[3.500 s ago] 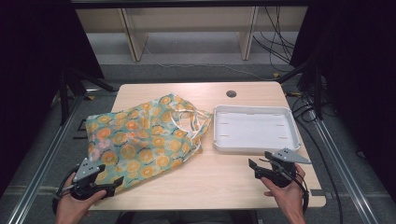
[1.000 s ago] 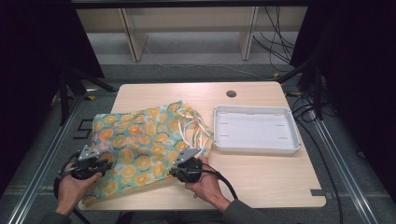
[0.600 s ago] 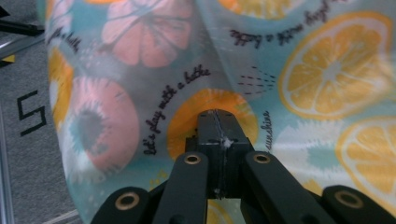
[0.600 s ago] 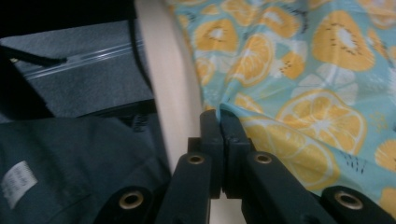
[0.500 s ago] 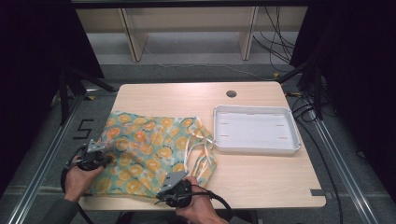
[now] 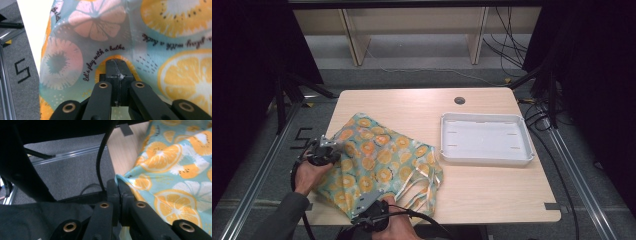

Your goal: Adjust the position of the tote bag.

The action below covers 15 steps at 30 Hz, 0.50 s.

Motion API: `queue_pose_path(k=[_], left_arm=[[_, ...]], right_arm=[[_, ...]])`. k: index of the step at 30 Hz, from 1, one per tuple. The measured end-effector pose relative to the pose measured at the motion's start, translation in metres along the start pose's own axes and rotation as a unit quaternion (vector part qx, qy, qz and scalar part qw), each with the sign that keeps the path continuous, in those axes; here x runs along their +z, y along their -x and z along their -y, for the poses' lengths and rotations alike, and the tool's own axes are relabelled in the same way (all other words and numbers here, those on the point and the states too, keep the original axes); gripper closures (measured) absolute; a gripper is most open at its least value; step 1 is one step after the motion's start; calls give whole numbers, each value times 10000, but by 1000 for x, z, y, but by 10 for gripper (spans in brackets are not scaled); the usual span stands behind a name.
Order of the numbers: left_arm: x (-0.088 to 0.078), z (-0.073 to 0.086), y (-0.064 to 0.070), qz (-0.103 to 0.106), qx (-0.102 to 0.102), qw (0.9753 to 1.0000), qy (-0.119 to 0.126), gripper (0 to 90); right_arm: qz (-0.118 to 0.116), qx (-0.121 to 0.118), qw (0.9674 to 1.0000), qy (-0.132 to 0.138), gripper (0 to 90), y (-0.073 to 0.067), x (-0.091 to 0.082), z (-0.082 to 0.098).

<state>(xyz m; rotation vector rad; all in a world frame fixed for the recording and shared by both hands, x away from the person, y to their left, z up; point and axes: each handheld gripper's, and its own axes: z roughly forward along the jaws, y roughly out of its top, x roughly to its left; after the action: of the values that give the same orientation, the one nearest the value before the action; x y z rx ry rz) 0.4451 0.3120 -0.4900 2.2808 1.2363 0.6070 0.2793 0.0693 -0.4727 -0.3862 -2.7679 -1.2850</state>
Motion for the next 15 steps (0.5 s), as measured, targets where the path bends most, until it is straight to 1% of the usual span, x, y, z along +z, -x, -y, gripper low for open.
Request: queue_pose_path(k=[1,2,3,4,5,6,7,8,9,10,11,12,13,14,15], left_arm=[[3,-5,-1,33,30,10000,28,896],[7,-10,-1,40,60,10000,19,895],[11,-14,-1,53,31,9999,86,895],[11,-14,-1,53,31,9999,86,895],[18,-24,-2,87,157,9997,143,895],[21,-29,-3,86,231,9996,147,895],[26,-32,-3,101,144,9996,209,895],[29,-35,-4,78,151,9996,209,893],[32,-36,-4,75,183,9995,231,885],[32,-37,-4,112,164,9996,220,868],[31,-36,-5,95,122,9997,199,842],[28,-34,-5,98,39,9995,288,815],[23,-33,-5,134,-74,9993,343,777],[17,-30,-5,188,-200,9987,423,735],[11,-28,-4,260,-260,9984,439,698]], right_arm=[[22,-49,10000,-19,895,3,1,-1],[-1,18,10000,-10,889,5,2,-2],[-34,155,9999,28,884,6,4,-1],[-34,155,9999,28,884,6,4,-1],[-13,134,9999,-4,872,10,7,0],[-39,167,9999,-24,869,11,9,0],[-39,236,9997,-11,864,13,12,1],[-59,301,9995,-4,860,14,16,0],[-144,456,9988,-54,842,13,20,-1],[-141,405,9991,-55,809,14,22,-3],[-84,366,9992,-101,723,14,22,-5],[-55,355,9991,-215,637,12,19,-8],[-25,347,9991,-238,632,10,12,-10],[-5,262,9996,-117,625,10,2,-12],[37,208,9998,-23,598,11,-9,-14]])
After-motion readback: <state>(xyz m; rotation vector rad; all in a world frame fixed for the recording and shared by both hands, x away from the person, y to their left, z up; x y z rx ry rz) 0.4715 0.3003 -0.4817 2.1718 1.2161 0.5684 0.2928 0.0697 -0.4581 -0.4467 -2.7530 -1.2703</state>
